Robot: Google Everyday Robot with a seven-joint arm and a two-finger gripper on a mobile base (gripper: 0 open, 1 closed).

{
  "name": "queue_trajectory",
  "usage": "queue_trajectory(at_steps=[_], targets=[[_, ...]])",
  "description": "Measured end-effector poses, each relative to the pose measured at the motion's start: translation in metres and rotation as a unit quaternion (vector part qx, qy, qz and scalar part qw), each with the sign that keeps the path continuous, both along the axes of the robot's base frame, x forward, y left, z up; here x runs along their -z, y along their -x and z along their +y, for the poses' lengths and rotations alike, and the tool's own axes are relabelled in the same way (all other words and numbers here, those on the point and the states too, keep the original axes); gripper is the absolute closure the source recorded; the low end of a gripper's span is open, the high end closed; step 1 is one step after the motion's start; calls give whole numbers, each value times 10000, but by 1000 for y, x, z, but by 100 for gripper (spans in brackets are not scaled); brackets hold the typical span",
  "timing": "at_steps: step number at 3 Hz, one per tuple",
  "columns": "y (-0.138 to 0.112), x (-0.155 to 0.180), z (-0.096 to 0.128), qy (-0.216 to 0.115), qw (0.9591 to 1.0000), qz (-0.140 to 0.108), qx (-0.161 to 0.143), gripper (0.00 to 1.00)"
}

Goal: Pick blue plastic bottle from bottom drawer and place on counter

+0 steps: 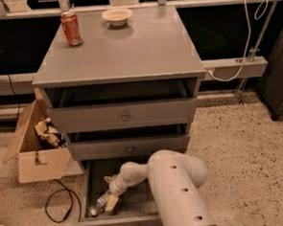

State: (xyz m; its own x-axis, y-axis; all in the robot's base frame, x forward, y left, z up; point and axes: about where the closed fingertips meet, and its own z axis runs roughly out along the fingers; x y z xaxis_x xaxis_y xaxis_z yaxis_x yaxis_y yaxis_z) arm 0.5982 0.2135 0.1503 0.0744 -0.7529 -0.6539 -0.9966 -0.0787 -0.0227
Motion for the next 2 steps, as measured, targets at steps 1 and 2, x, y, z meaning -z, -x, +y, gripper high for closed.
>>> queue_trajectory(at_steps=[1, 2], targets=[[-1, 27, -4, 131, 9997, 225, -30, 14], [2, 36, -10, 154, 9993, 329, -13, 37]])
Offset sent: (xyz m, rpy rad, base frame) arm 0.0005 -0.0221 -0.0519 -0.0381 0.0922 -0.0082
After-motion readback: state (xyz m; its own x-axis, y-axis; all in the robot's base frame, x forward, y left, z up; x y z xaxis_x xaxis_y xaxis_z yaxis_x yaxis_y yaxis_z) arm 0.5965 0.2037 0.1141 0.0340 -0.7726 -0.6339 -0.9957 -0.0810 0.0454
